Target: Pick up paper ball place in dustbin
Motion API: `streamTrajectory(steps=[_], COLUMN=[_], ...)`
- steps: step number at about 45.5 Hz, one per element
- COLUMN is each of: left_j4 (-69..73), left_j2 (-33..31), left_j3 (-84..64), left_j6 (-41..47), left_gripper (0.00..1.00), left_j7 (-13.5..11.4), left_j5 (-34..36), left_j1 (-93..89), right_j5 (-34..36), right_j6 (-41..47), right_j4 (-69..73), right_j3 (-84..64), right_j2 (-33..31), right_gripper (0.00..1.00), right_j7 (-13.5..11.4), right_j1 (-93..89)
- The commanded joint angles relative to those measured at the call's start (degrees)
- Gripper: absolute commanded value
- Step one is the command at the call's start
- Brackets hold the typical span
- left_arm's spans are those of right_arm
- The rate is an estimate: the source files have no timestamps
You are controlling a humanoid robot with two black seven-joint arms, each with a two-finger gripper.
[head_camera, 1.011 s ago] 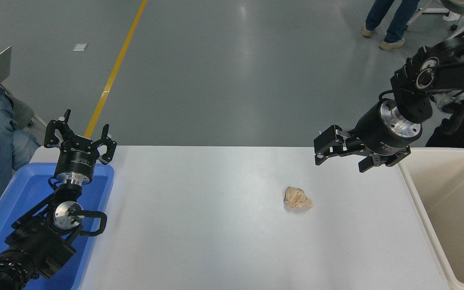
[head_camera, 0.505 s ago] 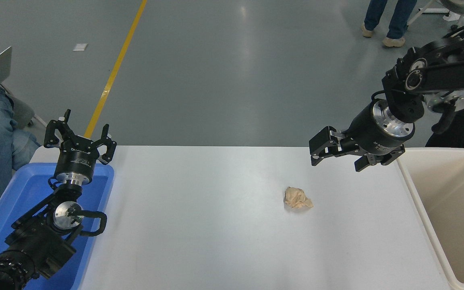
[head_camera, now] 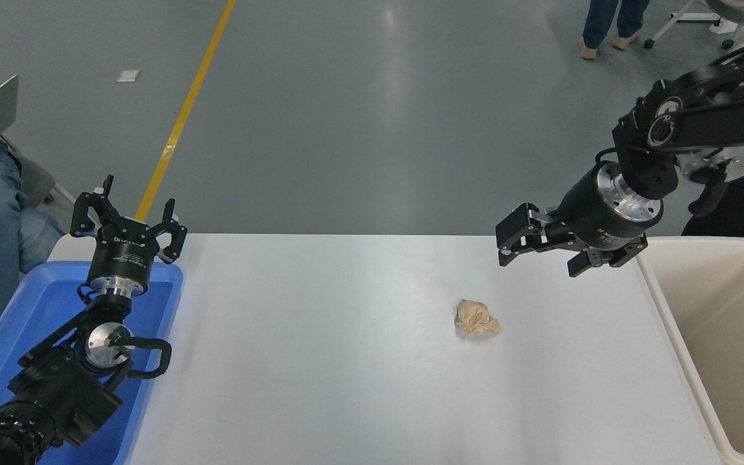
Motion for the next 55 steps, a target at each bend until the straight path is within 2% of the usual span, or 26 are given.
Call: streamTrajectory(steps=[1, 8, 16, 20, 31, 55], left_j4=[0.0, 0.1, 0.0, 0.1, 0.0, 0.0], left_j2=[0.1, 0.1, 0.1, 0.0, 0.1, 0.0], left_j3=[0.0, 0.0, 0.0, 0.0, 0.0, 0.0], left_j6=[0.0, 0.0, 0.0, 0.0, 0.0, 0.0], left_gripper=[0.99, 0.99, 0.99, 0.99, 0.99, 0.99], left_j7=[0.0, 0.0, 0.0, 0.0, 0.0, 0.0], left_j5=[0.0, 0.0, 0.0, 0.0, 0.0, 0.0], left_j1=[0.0, 0.0, 0.0, 0.0, 0.0, 0.0], right_j5=[0.1, -0.1, -1.4, -2.5, -2.2, -2.4], right_j6=[-0.1, -3.0, -20.0, -24.6, -28.5, -28.9], right_j4=[-0.1, -3.2, -16.0, -23.1, -32.5, -39.2], right_j3=[-0.2, 0.9, 0.0, -0.2, 0.4, 7.4], right_j2=[0.2, 1.9, 8.1, 12.0, 19.6, 19.6], right_gripper=[1.00, 1.00, 1.00, 1.00, 1.00, 1.00], right_j7=[0.0, 0.0, 0.0, 0.0, 0.0, 0.1], right_j1=[-0.3, -5.1, -17.1, -22.9, -33.8, -47.6])
